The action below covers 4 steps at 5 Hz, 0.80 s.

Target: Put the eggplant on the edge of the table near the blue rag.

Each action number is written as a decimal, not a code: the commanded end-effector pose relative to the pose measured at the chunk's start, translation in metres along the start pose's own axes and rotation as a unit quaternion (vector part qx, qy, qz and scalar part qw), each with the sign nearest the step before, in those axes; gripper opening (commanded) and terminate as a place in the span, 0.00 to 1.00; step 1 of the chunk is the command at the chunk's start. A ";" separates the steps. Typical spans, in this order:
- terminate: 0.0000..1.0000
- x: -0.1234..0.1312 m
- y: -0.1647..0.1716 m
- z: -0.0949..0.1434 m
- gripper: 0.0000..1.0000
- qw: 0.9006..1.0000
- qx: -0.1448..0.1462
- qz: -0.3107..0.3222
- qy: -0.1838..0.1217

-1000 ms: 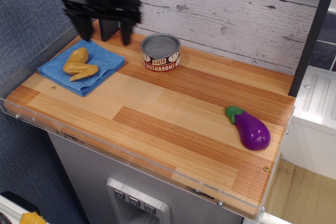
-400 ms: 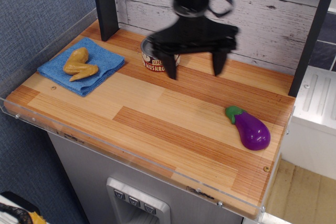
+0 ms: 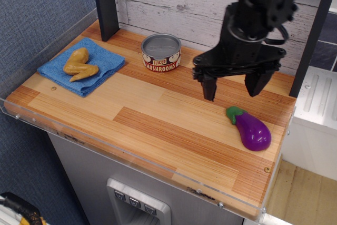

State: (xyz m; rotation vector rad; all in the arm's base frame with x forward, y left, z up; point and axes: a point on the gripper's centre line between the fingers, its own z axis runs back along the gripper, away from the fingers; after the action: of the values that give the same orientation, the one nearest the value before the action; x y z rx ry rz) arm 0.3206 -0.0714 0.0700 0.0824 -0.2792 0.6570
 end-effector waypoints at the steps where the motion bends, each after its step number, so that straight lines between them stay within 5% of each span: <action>1: 0.00 0.006 -0.014 -0.010 1.00 0.998 -0.034 0.042 0.023; 2: 0.00 0.004 -0.021 -0.013 1.00 0.997 -0.051 0.060 0.017; 3: 0.00 -0.002 -0.027 -0.018 1.00 0.997 -0.033 0.071 0.026; 4: 0.00 -0.007 -0.033 -0.029 1.00 0.995 -0.024 0.055 0.077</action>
State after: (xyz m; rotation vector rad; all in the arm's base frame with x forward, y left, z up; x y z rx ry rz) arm 0.3290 -0.0998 0.0244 -0.0061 -0.1128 0.7578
